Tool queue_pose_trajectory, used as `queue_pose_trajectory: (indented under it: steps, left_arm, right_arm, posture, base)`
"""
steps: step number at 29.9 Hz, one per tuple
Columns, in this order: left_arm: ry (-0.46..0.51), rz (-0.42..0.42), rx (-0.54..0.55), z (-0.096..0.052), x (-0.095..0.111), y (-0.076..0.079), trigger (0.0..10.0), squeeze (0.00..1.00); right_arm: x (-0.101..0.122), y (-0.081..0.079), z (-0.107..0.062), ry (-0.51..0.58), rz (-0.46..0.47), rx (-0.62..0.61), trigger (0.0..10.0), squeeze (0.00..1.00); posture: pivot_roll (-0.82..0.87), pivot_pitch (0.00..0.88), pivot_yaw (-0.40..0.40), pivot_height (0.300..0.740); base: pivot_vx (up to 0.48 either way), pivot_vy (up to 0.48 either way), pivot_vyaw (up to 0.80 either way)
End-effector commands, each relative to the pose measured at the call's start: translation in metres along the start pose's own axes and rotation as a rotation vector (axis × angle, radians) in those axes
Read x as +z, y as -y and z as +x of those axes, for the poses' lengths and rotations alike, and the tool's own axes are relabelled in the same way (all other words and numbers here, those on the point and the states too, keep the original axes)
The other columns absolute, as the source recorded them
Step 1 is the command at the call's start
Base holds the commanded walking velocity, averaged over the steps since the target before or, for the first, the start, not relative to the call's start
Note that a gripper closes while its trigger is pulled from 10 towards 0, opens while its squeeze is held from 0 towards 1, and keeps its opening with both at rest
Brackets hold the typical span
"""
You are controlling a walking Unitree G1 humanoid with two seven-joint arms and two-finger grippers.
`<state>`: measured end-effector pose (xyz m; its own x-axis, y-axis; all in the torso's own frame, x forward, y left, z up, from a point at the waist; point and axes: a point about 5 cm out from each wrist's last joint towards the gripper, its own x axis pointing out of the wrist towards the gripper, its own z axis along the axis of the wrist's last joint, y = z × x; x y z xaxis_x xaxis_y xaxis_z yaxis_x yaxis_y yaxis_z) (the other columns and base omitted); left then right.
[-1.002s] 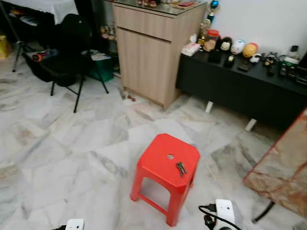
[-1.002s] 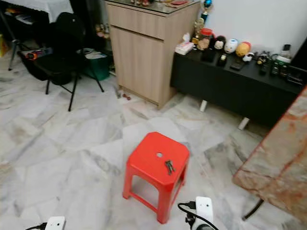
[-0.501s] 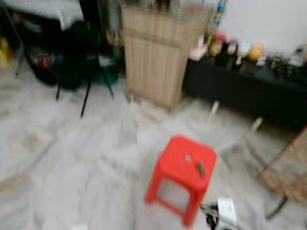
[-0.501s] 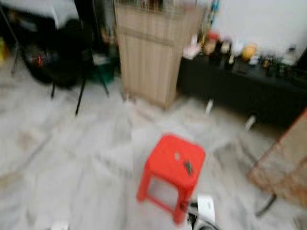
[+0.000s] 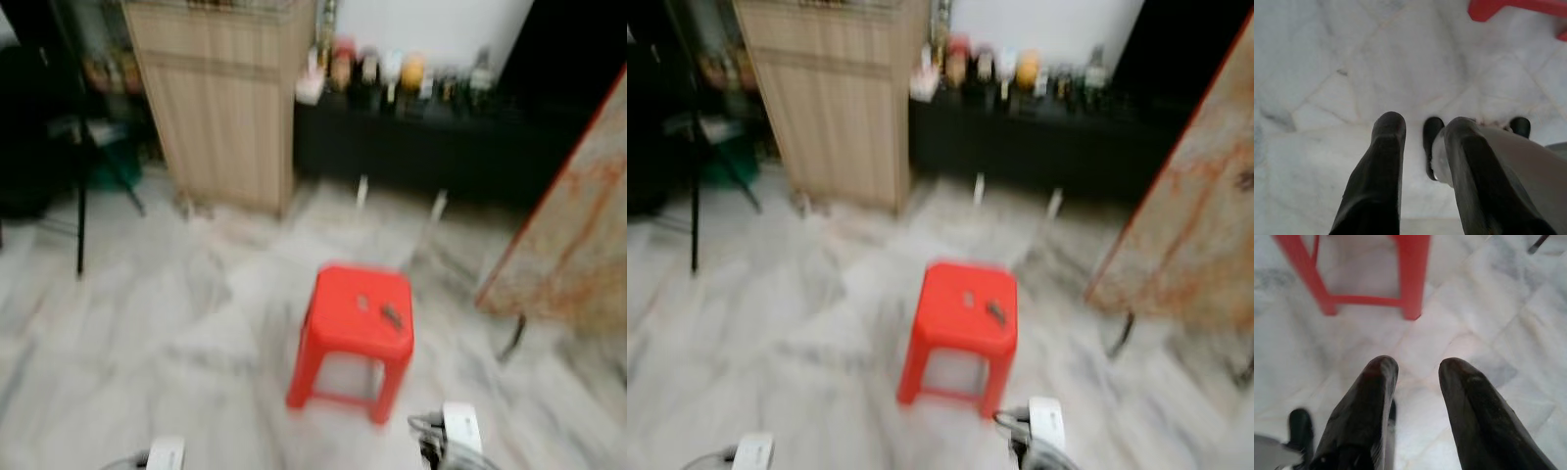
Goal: Hang keys on a hook
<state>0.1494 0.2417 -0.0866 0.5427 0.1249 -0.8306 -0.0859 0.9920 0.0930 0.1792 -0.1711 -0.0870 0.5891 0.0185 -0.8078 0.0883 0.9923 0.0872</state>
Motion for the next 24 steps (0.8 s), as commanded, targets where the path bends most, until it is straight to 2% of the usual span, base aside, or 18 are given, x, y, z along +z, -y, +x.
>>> queue_pose_trajectory:
  steps: [1,4,8,15,24]
  left_arm:
    - [-0.045,0.004,0.001,-0.003,-0.014,-0.002,10.0,0.0]
    - [-0.036,0.0,0.009,-0.004,-0.012,-0.01,10.0,0.0]
    - [-0.032,-0.004,0.009,-0.005,-0.012,-0.013,10.0,0.0]
    - [-0.023,-0.001,-0.008,-0.003,-0.011,-0.001,10.0,0.0]
    - [-0.02,-0.006,-0.011,-0.002,-0.007,-0.001,10.0,0.0]
  right_arm:
    - [0.006,0.002,0.001,0.023,-0.001,-0.007,10.0,0.0]
    - [0.007,0.001,0.001,0.029,0.0,-0.002,10.0,0.0]
    - [0.007,0.001,0.001,0.031,-0.001,-0.002,10.0,0.0]
    - [0.009,0.002,0.001,0.036,0.004,-0.006,10.0,0.0]
    - [0.01,0.001,0.001,0.041,0.012,-0.001,10.0,0.0]
  posture:
    - [0.09,0.011,-0.078,0.74]
    - [0.09,0.012,-0.078,0.74]
    - [0.09,0.018,-0.077,0.74]
    - [0.09,0.029,-0.075,0.74]
    - [0.08,0.036,-0.071,0.74]
  base:
    - [0.0,0.0,0.0]
    - [0.0,0.0,0.0]
    - [0.0,0.0,0.0]
    - [0.155,0.0,0.0]
    - [0.194,0.0,0.0]
